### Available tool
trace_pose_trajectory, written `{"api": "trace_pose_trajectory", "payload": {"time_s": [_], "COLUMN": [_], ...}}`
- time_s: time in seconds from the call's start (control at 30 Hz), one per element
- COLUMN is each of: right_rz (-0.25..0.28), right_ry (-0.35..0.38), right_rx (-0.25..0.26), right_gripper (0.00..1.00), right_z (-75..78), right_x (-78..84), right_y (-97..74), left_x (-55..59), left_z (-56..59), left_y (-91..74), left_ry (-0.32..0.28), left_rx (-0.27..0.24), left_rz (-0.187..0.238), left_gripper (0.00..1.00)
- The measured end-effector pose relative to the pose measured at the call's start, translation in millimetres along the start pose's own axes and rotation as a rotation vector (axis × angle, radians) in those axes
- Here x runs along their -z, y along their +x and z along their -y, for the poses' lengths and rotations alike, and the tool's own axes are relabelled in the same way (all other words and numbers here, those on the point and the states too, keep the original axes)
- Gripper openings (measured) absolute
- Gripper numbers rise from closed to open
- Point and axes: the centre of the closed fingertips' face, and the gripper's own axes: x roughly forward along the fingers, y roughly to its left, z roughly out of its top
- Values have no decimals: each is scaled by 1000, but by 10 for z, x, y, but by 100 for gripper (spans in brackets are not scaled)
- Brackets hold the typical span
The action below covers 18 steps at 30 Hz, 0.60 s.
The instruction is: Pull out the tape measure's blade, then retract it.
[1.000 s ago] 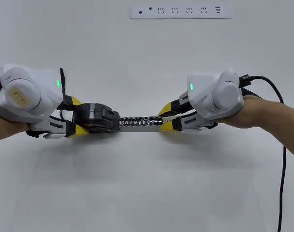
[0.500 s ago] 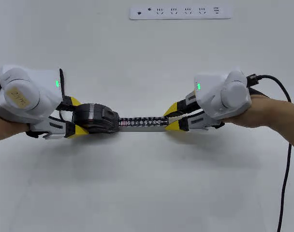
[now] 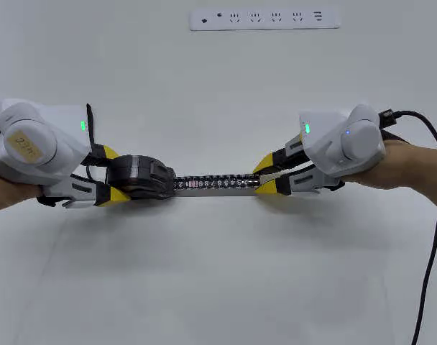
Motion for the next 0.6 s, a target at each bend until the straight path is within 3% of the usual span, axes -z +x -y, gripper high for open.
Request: {"api": "trace_pose_trajectory", "payload": {"time_s": [0.6], "right_rz": [-28], "right_ry": [16], "right_rx": [6], "right_gripper": [11], "right_z": [-9], "right_x": [248], "right_y": [-221], "left_x": [-6], "left_z": [-3], "left_y": [4], "left_ry": [2], "left_rx": [4], "left_rz": [1], "left_gripper": [28]}}
